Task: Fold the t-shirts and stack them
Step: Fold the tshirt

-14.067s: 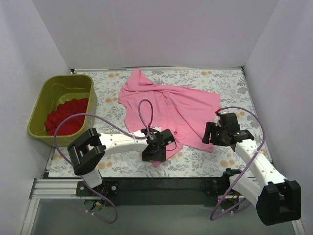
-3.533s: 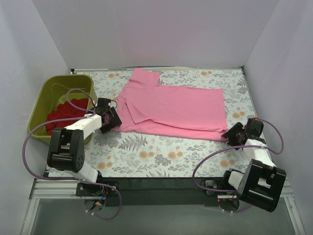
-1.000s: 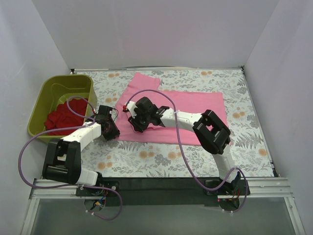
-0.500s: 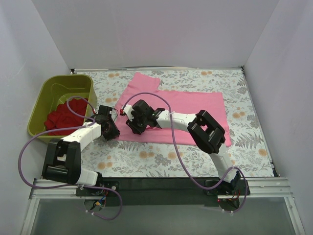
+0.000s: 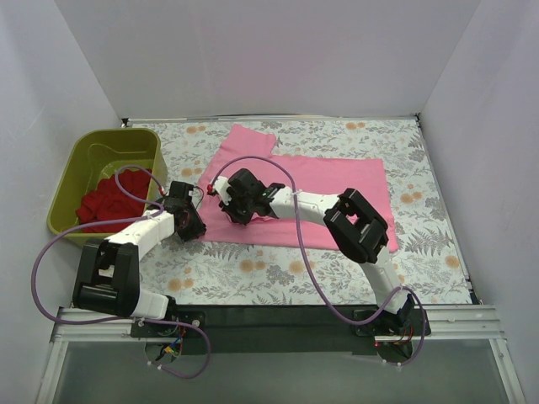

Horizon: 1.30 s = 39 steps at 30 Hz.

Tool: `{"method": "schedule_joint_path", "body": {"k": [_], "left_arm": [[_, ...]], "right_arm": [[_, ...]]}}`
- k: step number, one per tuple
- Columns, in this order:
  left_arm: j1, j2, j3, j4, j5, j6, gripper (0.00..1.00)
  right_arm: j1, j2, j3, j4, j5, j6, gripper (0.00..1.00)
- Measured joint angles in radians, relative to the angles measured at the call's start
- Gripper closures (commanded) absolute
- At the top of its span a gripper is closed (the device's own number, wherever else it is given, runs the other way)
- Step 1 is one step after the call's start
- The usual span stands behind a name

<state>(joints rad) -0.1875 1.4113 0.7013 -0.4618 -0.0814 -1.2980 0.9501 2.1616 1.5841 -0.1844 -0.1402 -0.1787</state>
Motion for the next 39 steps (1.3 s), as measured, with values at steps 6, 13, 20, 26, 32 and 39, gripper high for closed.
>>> {"method": "schedule_joint_path", "body": {"k": [6,13,20,26,32,39], "left_arm": [[0.000,0.000,0.000,0.000,-0.001,0.000,0.73],[0.000,0.000,0.000,0.000,-0.001,0.000,0.73],[0.000,0.000,0.000,0.000,-0.001,0.001,0.74],[0.000,0.000,0.000,0.000,-0.002,0.000,0.74],[0.000,0.000,0.000,0.000,-0.002,0.001,0.74],[0.000,0.000,0.000,0.000,-0.003,0.000,0.74]], "right_arm": [[-0.027,0.000,0.005,-0.013,-0.009,-0.010,0.80],[-0.032,0.000,0.005,-0.028,-0.012,-0.011,0.99],[-0.048,-0.002,0.006,-0.030,0.026,-0.012,0.99],[-0.125,-0.003,0.010,-0.031,0.062,-0.012,0.99],[-0.197,-0.003,0.012,-0.030,0.092,-0.010,0.99],[-0.213,-0.004,0.012,-0.026,0.114,0.001,0.99]]}}
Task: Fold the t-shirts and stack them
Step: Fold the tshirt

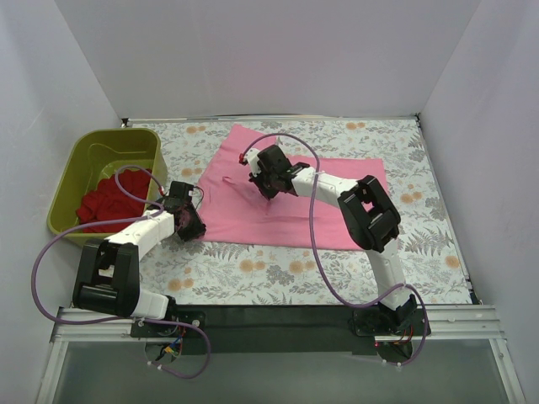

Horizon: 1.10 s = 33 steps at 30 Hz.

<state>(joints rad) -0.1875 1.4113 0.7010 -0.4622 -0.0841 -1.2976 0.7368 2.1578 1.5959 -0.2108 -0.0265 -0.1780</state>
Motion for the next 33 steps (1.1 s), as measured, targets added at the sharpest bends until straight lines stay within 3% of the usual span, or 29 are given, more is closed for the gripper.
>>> {"method": "schedule_joint_path", "body": {"k": [11,14,16,22,27,33], "left_arm": [[0.000,0.000,0.000,0.000,-0.001,0.000,0.74],[0.000,0.000,0.000,0.000,-0.002,0.000,0.74],[0.000,0.000,0.000,0.000,0.000,0.000,0.68],[-0.005,-0.017,-0.001,0.018,0.011,0.009,0.45],[-0.016,-0.085,0.002,0.004,0.020,0.018,0.38],[-0.075,-0.148,0.052,-0.015,0.048,0.006,0.40]], "right_arm": [[-0.018,-0.034,-0.025,0.005,0.088,0.053,0.99],[-0.021,-0.038,-0.028,0.007,0.105,0.072,0.88],[-0.023,-0.038,-0.029,0.006,0.113,0.084,0.76],[-0.043,-0.080,-0.035,-0.050,0.156,0.119,0.62],[-0.125,-0.305,-0.179,-0.105,0.199,0.184,0.59],[-0.357,-0.670,-0.497,-0.124,0.191,0.305,0.66]]}}
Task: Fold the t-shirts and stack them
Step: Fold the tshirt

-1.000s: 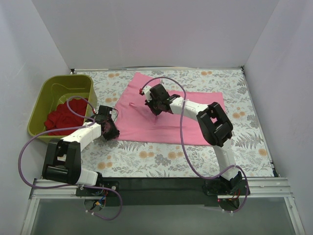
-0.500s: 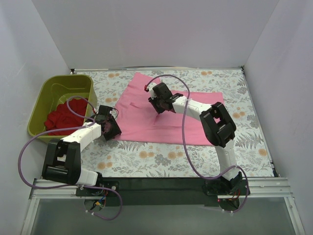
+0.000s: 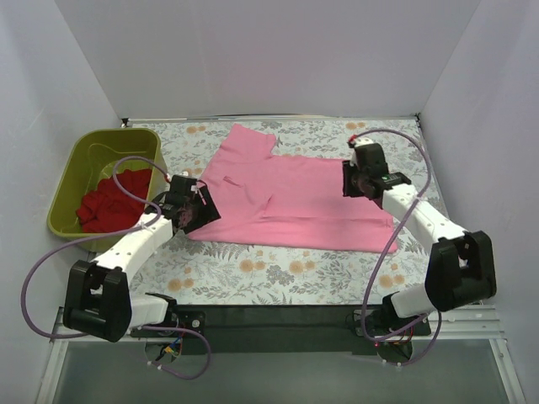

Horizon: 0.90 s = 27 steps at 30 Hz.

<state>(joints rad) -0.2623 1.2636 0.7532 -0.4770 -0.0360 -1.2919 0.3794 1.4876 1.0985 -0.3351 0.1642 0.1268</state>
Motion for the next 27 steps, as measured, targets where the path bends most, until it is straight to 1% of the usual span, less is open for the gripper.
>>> {"method": "schedule_joint_path", "body": {"k": [2,3,6,11,15,20,22,24,27], "left_arm": [[-0.013,0.008,0.009,0.007,0.014,-0.010,0.43],[-0.015,0.016,0.011,0.011,0.018,-0.014,0.47],[-0.015,0.068,0.014,0.026,0.024,-0.026,0.50],[-0.004,0.177,0.013,0.047,0.026,-0.050,0.55],[0.031,0.197,-0.018,0.073,0.037,-0.073,0.57],[0.061,0.164,-0.055,0.103,0.048,-0.101,0.56],[0.069,0.145,-0.059,0.083,0.035,-0.099,0.53],[0.075,0.115,-0.060,0.043,0.015,-0.089,0.47],[0.077,0.051,-0.051,-0.015,0.000,-0.079,0.42]], "right_arm": [[-0.078,-0.070,-0.099,0.000,-0.024,0.035,0.69],[-0.119,-0.097,-0.153,0.001,-0.041,0.055,0.72],[-0.227,-0.134,-0.287,0.008,-0.114,0.103,0.76],[-0.369,-0.134,-0.388,0.050,-0.196,0.156,0.78],[-0.457,-0.128,-0.432,0.094,-0.220,0.185,0.78],[-0.534,-0.119,-0.471,0.120,-0.222,0.212,0.76],[-0.553,-0.119,-0.470,0.123,-0.218,0.219,0.75],[-0.558,-0.122,-0.461,0.106,-0.209,0.216,0.74],[-0.533,-0.141,-0.436,0.062,-0.169,0.209,0.72]]}}
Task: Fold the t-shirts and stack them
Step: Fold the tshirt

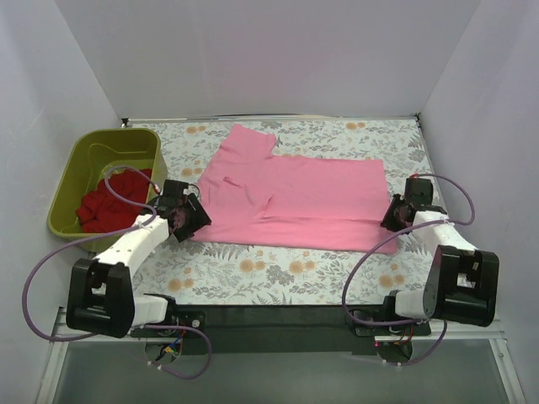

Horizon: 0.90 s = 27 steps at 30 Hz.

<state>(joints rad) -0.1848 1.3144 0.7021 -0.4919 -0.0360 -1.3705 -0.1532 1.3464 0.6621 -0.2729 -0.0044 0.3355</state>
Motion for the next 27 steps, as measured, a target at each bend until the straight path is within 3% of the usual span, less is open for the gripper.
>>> {"method": "schedule_joint_path", "body": {"k": [3,7,14,19,27], "left_arm": [[-0.015,-0.054,0.039,-0.045,-0.002,0.006,0.40],[-0.096,-0.039,0.121,-0.057,-0.018,0.010,0.38],[-0.190,0.187,0.185,-0.040,-0.033,0.016,0.40],[-0.189,0.249,0.171,-0.055,-0.056,-0.009,0.42],[-0.187,0.124,0.045,-0.032,-0.043,-0.083,0.43]], "right_arm": [[0.097,-0.053,0.035,-0.046,0.041,-0.002,0.69],[0.325,-0.103,0.098,-0.078,0.080,0.005,0.61],[0.630,0.018,0.185,-0.098,0.102,0.027,0.55],[0.671,0.136,0.179,-0.122,0.090,0.034,0.55],[0.670,0.100,0.094,-0.148,0.064,0.029,0.53]]}}
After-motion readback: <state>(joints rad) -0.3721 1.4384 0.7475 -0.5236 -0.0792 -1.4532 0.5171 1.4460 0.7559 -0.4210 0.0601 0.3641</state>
